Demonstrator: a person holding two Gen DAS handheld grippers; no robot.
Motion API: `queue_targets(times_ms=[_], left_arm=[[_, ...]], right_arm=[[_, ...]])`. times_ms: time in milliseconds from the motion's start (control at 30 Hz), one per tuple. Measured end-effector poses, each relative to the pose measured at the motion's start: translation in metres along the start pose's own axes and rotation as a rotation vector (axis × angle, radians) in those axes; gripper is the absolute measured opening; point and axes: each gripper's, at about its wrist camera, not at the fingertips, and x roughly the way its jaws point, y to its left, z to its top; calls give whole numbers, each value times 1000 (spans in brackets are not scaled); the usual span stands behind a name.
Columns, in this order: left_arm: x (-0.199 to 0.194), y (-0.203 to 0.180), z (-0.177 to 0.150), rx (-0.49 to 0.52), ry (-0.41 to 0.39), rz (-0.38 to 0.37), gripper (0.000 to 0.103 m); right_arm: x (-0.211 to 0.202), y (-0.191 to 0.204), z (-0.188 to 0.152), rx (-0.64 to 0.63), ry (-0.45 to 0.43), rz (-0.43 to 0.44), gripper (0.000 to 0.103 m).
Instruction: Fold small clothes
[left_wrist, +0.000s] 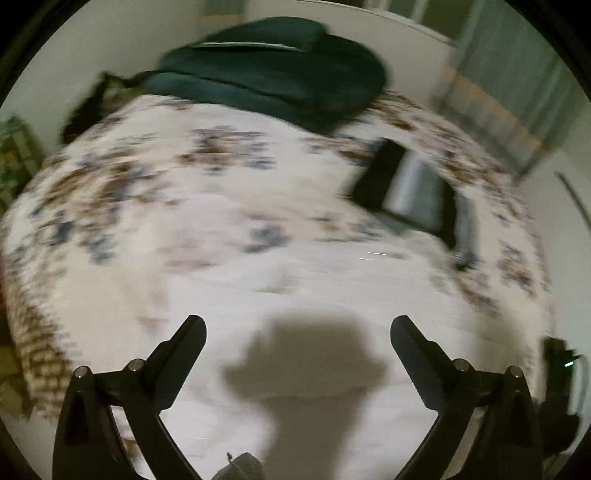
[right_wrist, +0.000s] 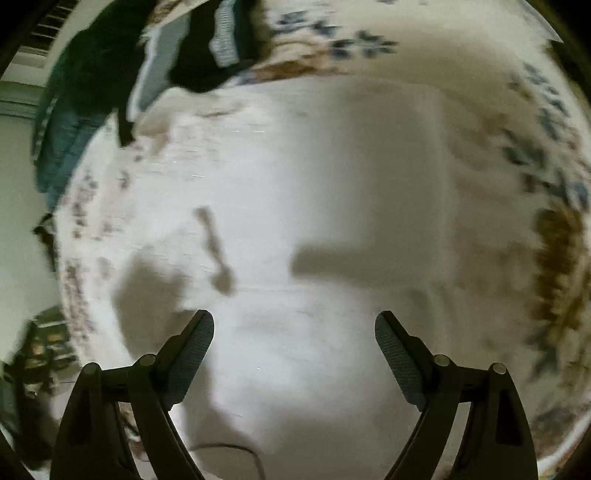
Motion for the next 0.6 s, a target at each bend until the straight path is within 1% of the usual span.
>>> queue_targets(times_ms=[100, 200, 233, 267, 333, 367, 467, 533, 600], left_arm=[[3, 47, -1, -27, 5, 130, 102], [4, 83, -7, -62, 9, 222, 102], [3, 92, -10, -70, 9, 247, 102], [3, 102, -11, -80, 8, 269, 102], [5, 112, -16, -95, 10, 294, 102], [6, 115, -17, -104, 12, 301, 102], [9, 122, -19, -138, 18, 297, 102], [11, 118, -17, -142, 19, 284, 102], [17, 109, -14, -127, 15, 274, 102]], right_arm=[[34, 34, 12, -35, 33, 44, 91], [78, 59, 30, -56, 98, 70, 88], [90, 67, 34, -59, 103, 91, 71], [95, 72, 35, -68, 104, 96, 40], [100, 87, 34, -115, 94, 42, 11], [94, 93, 34, -133, 69, 36, 10], [54, 100, 30, -190, -37, 23, 9], [22, 88, 30, -191, -96, 10, 8], [-9, 66, 35, -171, -157, -38, 8]])
